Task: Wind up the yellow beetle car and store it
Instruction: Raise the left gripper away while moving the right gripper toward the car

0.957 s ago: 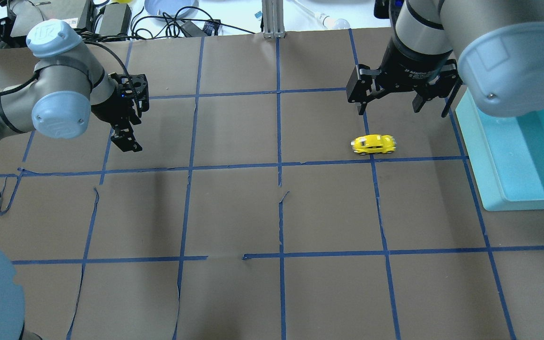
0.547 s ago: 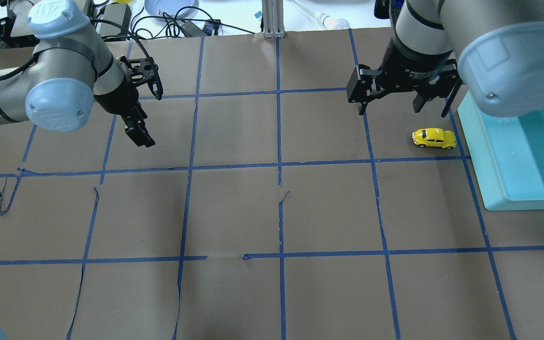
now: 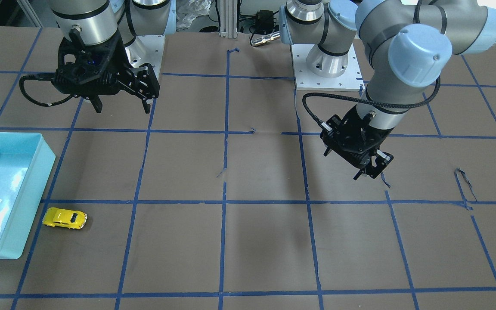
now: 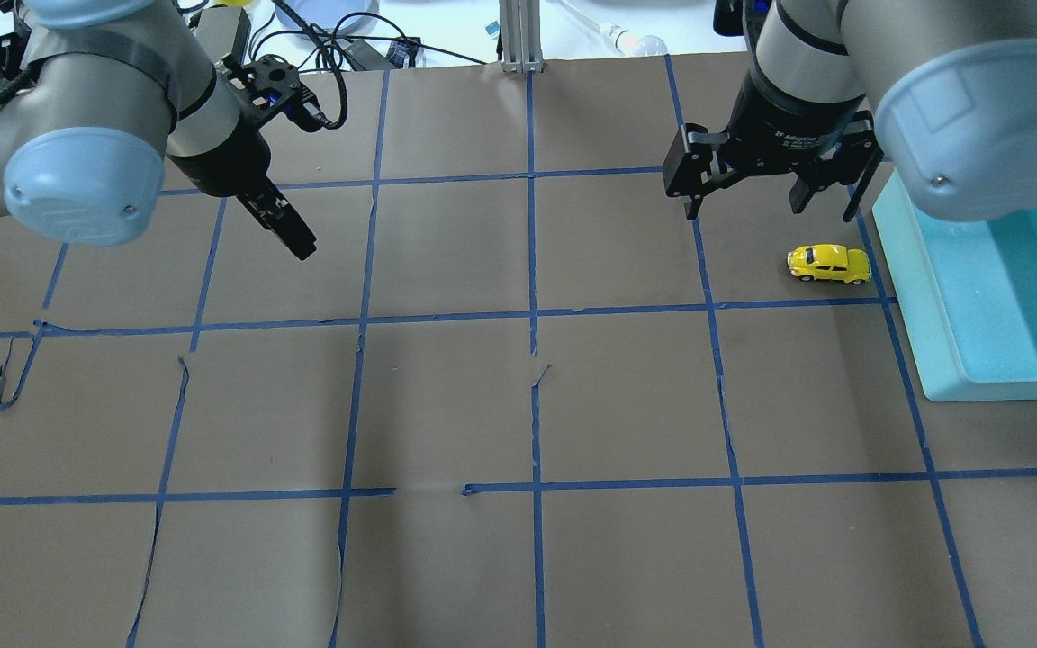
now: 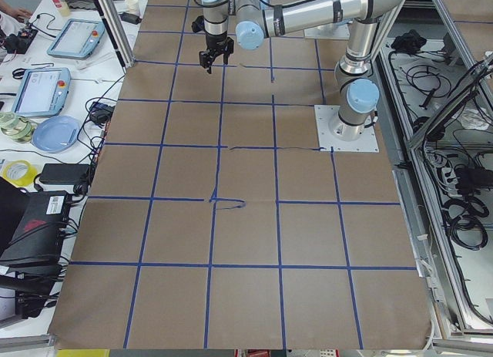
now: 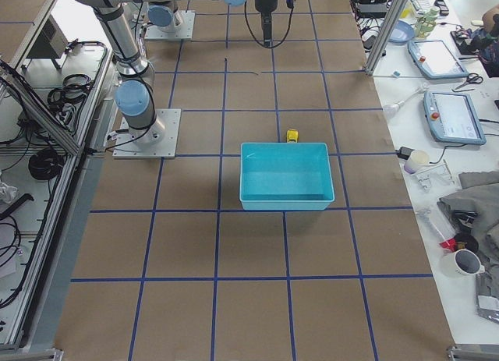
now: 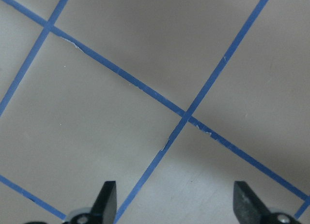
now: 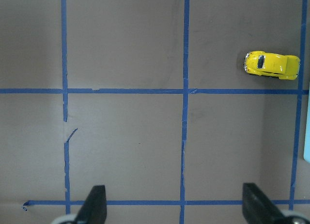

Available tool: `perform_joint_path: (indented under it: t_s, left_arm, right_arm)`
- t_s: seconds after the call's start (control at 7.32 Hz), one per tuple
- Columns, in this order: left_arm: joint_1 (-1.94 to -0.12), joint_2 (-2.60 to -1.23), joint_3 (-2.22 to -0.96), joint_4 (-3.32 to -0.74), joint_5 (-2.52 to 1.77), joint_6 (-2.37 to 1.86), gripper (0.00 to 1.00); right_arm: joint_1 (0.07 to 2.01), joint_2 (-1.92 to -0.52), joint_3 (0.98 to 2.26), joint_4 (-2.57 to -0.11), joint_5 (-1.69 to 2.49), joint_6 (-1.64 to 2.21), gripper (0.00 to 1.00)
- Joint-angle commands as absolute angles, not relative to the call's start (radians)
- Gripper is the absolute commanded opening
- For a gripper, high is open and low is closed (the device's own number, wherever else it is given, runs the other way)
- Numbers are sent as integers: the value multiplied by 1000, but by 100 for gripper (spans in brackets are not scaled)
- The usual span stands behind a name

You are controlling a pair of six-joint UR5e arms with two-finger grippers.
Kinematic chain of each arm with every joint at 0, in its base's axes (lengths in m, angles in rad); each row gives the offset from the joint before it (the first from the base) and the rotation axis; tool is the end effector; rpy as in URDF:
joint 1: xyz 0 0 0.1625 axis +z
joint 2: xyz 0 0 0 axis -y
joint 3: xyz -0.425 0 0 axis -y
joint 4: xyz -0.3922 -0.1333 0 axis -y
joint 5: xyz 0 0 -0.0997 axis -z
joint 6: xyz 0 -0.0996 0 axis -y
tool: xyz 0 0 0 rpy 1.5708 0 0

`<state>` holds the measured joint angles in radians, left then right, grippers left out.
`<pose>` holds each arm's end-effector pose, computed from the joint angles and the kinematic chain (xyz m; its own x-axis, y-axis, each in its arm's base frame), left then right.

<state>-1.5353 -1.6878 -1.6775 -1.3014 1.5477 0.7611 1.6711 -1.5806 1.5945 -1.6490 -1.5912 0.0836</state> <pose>-0.1165 -0.5407 0.4027 -0.7479 0.6636 -0.0148 0.6635 0.7466 -0.0490 0.1801 -0.4783 0.4891 -0.9998 -0.0156 0.0149 -0.0165 0.9977 -0.0657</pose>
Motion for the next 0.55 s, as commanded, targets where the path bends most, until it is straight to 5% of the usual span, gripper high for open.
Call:
perform_joint_path:
  t_s: [0.0,0.41]
  left_arm:
    - [-1551,-1626,-1666,-1342,1548,468,89]
    - [-1597,-1536,-1664,-1385,1554,159,100]
  right_arm:
    - [1661,-1577,1568,-1655,-1606,87,100]
    - [1628,-1550,1487,-1603,-1615,81,100]
